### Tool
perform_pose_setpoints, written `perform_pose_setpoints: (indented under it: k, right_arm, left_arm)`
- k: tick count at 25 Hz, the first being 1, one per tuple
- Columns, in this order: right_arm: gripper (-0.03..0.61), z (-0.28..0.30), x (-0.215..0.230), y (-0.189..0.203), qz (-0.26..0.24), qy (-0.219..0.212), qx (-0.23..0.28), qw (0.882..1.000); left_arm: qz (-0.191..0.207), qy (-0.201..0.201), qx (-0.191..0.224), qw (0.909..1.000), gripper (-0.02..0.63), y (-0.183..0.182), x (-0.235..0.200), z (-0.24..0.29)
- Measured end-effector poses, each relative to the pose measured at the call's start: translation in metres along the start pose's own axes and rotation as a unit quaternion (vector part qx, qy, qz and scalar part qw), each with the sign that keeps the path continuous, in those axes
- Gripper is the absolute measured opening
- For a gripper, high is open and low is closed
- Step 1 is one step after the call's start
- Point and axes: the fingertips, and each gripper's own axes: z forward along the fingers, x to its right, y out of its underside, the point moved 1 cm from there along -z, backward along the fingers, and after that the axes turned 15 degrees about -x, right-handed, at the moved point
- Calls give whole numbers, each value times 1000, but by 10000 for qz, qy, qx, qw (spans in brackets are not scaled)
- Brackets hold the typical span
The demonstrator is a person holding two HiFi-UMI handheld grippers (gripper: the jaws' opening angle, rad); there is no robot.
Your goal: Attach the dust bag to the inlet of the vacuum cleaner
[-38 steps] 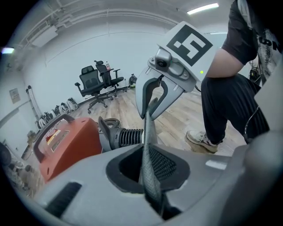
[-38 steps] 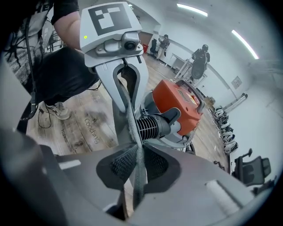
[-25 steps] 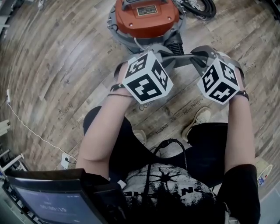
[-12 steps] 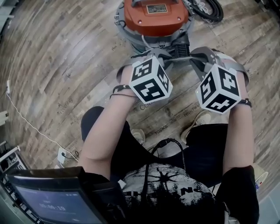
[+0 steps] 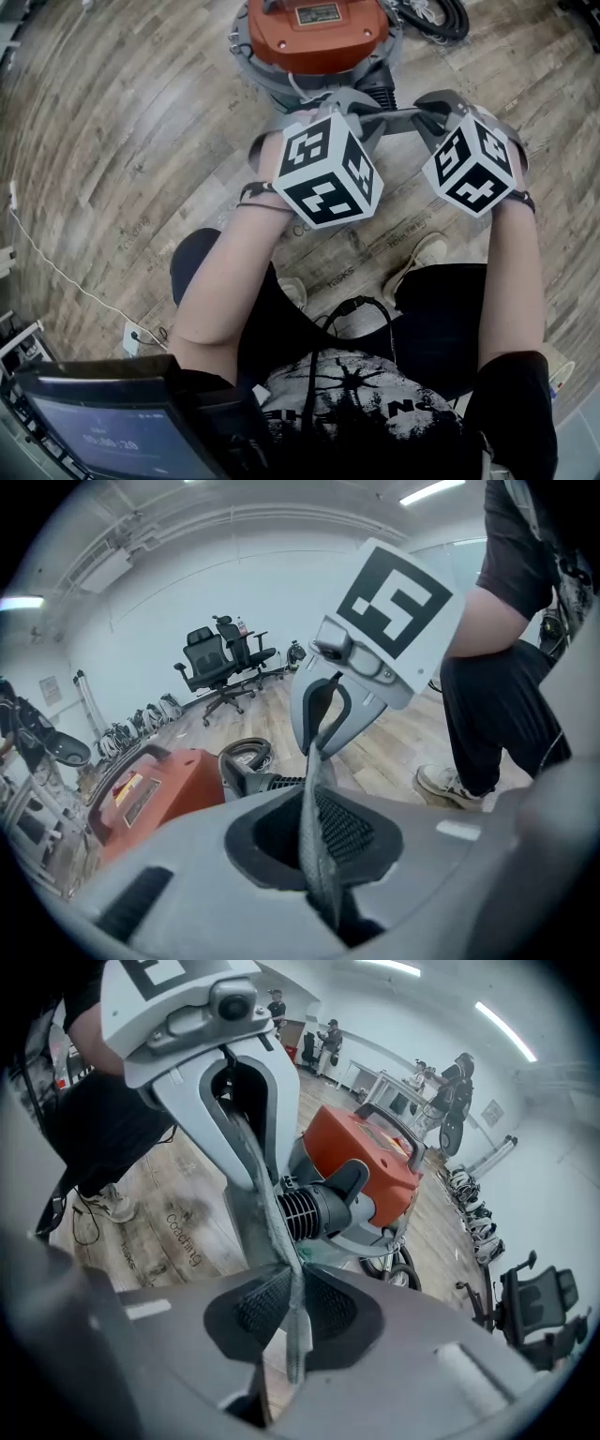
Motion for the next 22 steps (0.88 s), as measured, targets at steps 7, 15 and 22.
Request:
perform_pose_setpoints:
  k: [7, 15, 22]
  right_arm:
    - [40, -4, 1, -13, -152, 107, 145, 9997]
    - [38, -25, -3, -41, -652, 524, 196, 9963]
    - [37, -22, 3, -31, -323, 363, 379, 9981]
  left_arm:
    - [-549, 328, 215, 9977, 31, 17, -3, 5]
    - [-616, 258, -356, 9971, 29, 48, -2, 26]
    - [-690, 190, -105, 9974, 31, 36, -9, 16]
